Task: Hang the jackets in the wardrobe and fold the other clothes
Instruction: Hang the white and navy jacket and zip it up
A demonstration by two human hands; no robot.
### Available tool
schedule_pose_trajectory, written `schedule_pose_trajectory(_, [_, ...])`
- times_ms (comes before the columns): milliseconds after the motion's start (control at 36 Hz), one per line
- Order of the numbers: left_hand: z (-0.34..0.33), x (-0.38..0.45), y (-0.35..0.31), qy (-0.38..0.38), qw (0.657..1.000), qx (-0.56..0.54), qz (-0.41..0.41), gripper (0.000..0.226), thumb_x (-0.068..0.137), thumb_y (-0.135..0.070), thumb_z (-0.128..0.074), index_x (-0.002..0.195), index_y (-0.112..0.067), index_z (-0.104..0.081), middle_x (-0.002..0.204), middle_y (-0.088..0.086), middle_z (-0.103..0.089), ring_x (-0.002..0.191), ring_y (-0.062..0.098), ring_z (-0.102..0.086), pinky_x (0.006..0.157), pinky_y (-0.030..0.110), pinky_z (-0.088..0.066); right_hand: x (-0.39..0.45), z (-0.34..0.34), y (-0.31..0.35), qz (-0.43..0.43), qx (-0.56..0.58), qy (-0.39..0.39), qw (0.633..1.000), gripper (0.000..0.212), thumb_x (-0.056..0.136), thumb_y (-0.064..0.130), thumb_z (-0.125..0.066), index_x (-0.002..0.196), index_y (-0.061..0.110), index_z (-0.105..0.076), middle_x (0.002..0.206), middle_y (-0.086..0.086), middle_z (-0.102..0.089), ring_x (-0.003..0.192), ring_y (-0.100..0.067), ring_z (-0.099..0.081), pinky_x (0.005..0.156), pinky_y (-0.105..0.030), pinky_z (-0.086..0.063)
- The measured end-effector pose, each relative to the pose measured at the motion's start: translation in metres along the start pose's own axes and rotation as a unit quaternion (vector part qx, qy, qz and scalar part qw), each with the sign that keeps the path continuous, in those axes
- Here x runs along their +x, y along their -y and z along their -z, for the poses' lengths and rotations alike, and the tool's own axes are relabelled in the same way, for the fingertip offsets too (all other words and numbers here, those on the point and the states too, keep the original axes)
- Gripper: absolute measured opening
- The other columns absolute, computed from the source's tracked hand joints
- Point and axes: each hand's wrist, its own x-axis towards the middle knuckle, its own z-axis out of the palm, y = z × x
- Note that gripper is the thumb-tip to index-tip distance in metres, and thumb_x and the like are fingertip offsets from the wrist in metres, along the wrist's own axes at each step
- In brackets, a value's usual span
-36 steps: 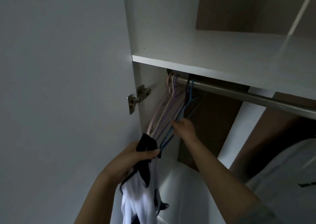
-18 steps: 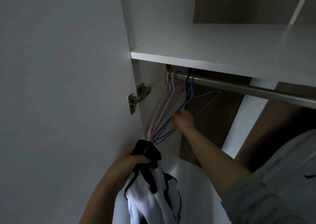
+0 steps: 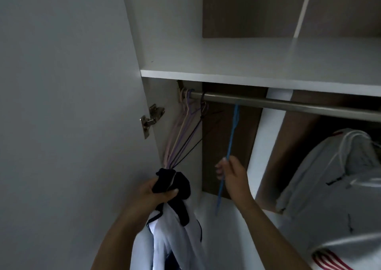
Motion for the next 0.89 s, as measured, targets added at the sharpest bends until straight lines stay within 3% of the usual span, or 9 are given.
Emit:
schedule_pose_trajectory(139, [-0.008, -0.004, 0.007, 0.067, 0.998, -0.002, 0.001, 0.021, 0.087, 0.002, -0.061, 0.104, -0.005, -0.069, 0.098, 0.015, -0.074, 0.089, 0.026, -0.071, 0.069, 0.027, -0.057, -0.058, 0.048, -0.011, 0.003, 0.059, 0.056, 0.997, 0.027, 0.093, -0.006, -0.05, 0.117, 0.006, -0.054, 0.1, -0.01, -0.067, 0.084, -0.017, -0.063, 0.08, -0.028, -0.053])
schedule_pose_trajectory(222, [-0.019, -0.008, 0.008, 0.11, 0.994, -0.01, 0.004, 0.019, 0.089, -0.011, -0.058, 0.103, -0.012, -0.071, 0.097, 0.011, -0.074, 0.089, 0.024, -0.071, 0.069, 0.025, -0.056, -0.084, 0.075, -0.011, -0.007, 0.055, 0.019, 0.998, 0.034, 0.085, -0.013, -0.058, 0.107, 0.013, -0.051, 0.082, -0.007, -0.064, 0.076, -0.019, -0.062, 0.074, -0.03, -0.053])
schedule_pose_trajectory(333, [-0.018, -0.01, 0.003, 0.202, 0.964, 0.172, 0.023, 0.029, 0.081, -0.043, -0.061, 0.109, -0.037, -0.061, 0.1, -0.015, -0.072, 0.096, 0.002, -0.067, 0.078, 0.015, -0.051, -0.107, 0.091, -0.009, -0.037, 0.006, -0.04, 0.999, 0.033, 0.081, 0.012, -0.075, 0.089, 0.013, -0.043, 0.071, -0.002, -0.05, 0.056, -0.014, -0.054, 0.057, -0.029, -0.052])
schedule_pose_trajectory(417, [-0.022, -0.023, -0.004, 0.265, 0.931, 0.245, 0.046, 0.036, 0.076, -0.044, -0.068, 0.11, -0.035, -0.062, 0.101, -0.018, -0.072, 0.097, -0.001, -0.065, 0.08, 0.012, -0.049, -0.133, 0.101, -0.011, -0.01, -0.061, -0.087, 0.994, 0.037, 0.079, 0.016, -0.077, 0.081, 0.002, -0.043, 0.061, -0.004, -0.044, 0.05, -0.013, -0.047, 0.049, -0.024, -0.047])
schedule_pose_trajectory(528, [-0.036, -0.03, -0.009, 0.221, 0.928, 0.296, 0.036, 0.026, 0.087, -0.025, -0.07, 0.111, -0.015, -0.068, 0.108, 0.004, -0.071, 0.099, 0.015, -0.066, 0.087, 0.021, -0.05, -0.158, 0.115, -0.008, -0.002, -0.066, -0.126, 0.99, 0.05, 0.081, 0.03, -0.071, 0.068, -0.011, -0.047, 0.053, -0.012, -0.04, 0.047, -0.014, -0.045, 0.052, -0.029, -0.047])
schedule_pose_trajectory(639, [-0.056, -0.039, -0.017, 0.169, 0.937, 0.306, 0.015, 0.03, 0.089, -0.03, -0.067, 0.105, -0.004, -0.07, 0.101, 0.01, -0.072, 0.095, 0.02, -0.068, 0.09, 0.029, -0.051, -0.168, 0.134, -0.009, -0.032, -0.042, -0.138, 0.989, 0.033, 0.093, 0.024, -0.06, 0.069, 0.003, -0.052, 0.042, 0.006, -0.038, 0.04, -0.011, -0.041, 0.045, -0.029, -0.045])
schedule_pose_trajectory(722, [-0.07, -0.041, -0.022, 0.131, 0.939, 0.319, 0.004, 0.029, 0.092, -0.038, -0.061, 0.098, -0.01, -0.069, 0.102, 0.009, -0.071, 0.093, 0.02, -0.067, 0.085, 0.026, -0.051, -0.179, 0.15, -0.012, 0.004, -0.047, -0.164, 0.985, 0.043, 0.098, 0.029, -0.05, 0.059, 0.014, -0.039, 0.046, 0.003, -0.031, 0.045, -0.014, -0.034, 0.046, -0.024, -0.033])
schedule_pose_trajectory(778, [-0.076, -0.039, -0.021, 0.087, 0.919, 0.383, -0.025, 0.027, 0.095, -0.039, -0.054, 0.094, -0.015, -0.065, 0.109, 0.011, -0.069, 0.092, 0.018, -0.063, 0.077, 0.022, -0.045, -0.188, 0.16, -0.014, 0.007, -0.051, -0.156, 0.986, 0.046, 0.099, 0.029, -0.049, 0.056, 0.016, -0.036, 0.047, -0.001, -0.031, 0.047, -0.016, -0.035, 0.049, -0.026, -0.031])
schedule_pose_trajectory(889, [-0.081, -0.045, -0.013, 0.055, 0.837, 0.543, -0.032, 0.041, 0.101, -0.043, -0.039, 0.133, -0.023, -0.055, 0.133, 0.007, -0.058, 0.117, 0.023, -0.055, 0.087, 0.021, -0.033, -0.211, 0.175, -0.018, -0.063, -0.002, -0.056, 0.996, 0.05, 0.084, 0.052, -0.053, 0.049, 0.022, -0.035, 0.042, 0.004, -0.031, 0.04, -0.009, -0.035, 0.047, -0.022, -0.031])
